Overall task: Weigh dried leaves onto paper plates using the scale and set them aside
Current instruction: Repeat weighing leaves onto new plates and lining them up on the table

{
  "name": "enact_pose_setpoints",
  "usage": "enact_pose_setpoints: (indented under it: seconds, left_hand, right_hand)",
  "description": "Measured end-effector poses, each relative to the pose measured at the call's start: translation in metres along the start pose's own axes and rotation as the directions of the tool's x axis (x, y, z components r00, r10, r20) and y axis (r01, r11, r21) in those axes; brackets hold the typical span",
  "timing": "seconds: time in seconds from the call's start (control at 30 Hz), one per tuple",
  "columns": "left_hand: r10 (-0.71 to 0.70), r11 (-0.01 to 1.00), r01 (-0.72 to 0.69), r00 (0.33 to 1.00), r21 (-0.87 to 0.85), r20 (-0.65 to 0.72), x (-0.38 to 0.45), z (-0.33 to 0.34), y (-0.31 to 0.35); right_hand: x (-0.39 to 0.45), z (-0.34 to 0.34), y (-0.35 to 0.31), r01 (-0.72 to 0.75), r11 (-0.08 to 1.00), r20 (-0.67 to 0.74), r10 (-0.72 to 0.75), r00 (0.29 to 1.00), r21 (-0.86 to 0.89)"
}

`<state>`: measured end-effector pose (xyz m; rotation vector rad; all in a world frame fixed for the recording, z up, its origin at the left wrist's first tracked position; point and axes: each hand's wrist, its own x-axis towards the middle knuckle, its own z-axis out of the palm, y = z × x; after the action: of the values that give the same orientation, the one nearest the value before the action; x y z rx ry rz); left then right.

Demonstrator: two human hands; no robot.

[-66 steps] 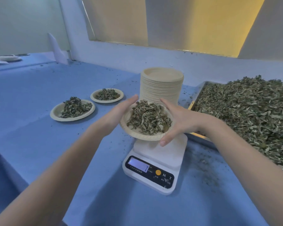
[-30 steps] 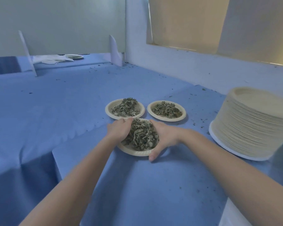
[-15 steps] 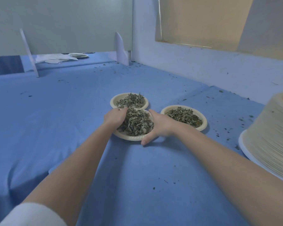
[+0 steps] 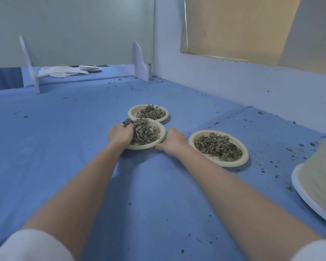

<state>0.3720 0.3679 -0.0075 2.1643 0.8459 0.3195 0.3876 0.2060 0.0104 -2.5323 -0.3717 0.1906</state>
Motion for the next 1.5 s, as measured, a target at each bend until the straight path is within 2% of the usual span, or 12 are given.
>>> enact_pose_setpoints:
  seconds: [0.13,0.23,0.33,0.4,0.47,0.57,0.73,0.97,1.2,1.3,1.37,1.5]
  left_hand:
    - [0.044,0.995,-0.040,0.998,0.096,-0.047,-0.007,0.003,0.001]
    - [0.138,0.983,-0.125,0.986,0.135,-0.097,-0.025,0.002,0.006]
    - [0.246,0.969,-0.244,0.958,0.031,-0.147,-0.053,0.000,0.013]
    - [0.244,0.951,-0.267,0.958,-0.155,-0.154,-0.079,-0.005,0.020]
    - [0.203,0.914,-0.225,0.974,-0.338,-0.100,-0.104,-0.009,0.027]
    - [0.169,0.863,-0.142,0.986,-0.485,0.012,-0.142,-0.015,0.036]
    - [0.206,0.830,-0.108,0.971,-0.547,0.122,-0.202,-0.021,0.064]
    - [0.356,0.788,-0.171,0.910,-0.592,0.212,-0.291,-0.008,0.139]
    - [0.548,0.781,-0.363,0.789,-0.508,0.279,-0.365,0.036,0.216]
    - [0.603,0.787,-0.514,0.757,-0.341,0.253,-0.381,0.056,0.233]
    - [0.617,0.785,-0.569,0.755,-0.247,0.222,-0.381,0.066,0.241]
    - [0.551,0.834,-0.526,0.793,-0.163,0.260,-0.366,0.089,0.252]
  right_hand:
    - [-0.003,0.007,-0.011,-0.018,0.999,0.011,0.018,1.000,-0.045]
    - [-0.015,0.002,-0.014,-0.013,1.000,0.018,0.013,1.000,0.018]
    - [-0.034,-0.009,-0.015,0.008,0.996,0.013,-0.009,1.000,0.086]
    - [-0.051,-0.020,-0.014,0.029,0.992,0.004,-0.030,1.000,0.120]
    - [-0.073,-0.032,-0.012,0.047,0.988,-0.006,-0.047,0.999,0.149]
    - [-0.108,-0.052,-0.005,0.062,0.983,-0.020,-0.060,0.998,0.171]
    - [-0.167,-0.093,0.017,0.100,0.977,-0.094,-0.083,0.992,0.190]
    - [-0.234,-0.168,0.060,0.119,0.978,-0.215,-0.081,0.973,0.171]
    - [-0.282,-0.248,0.123,0.133,0.987,-0.406,-0.085,0.910,0.091]
    - [-0.290,-0.267,0.156,0.061,0.995,-0.417,-0.024,0.909,0.076]
    - [-0.290,-0.276,0.175,0.000,0.999,-0.396,0.018,0.918,0.046]
    - [-0.280,-0.285,0.201,-0.170,0.983,-0.350,0.138,0.927,-0.063]
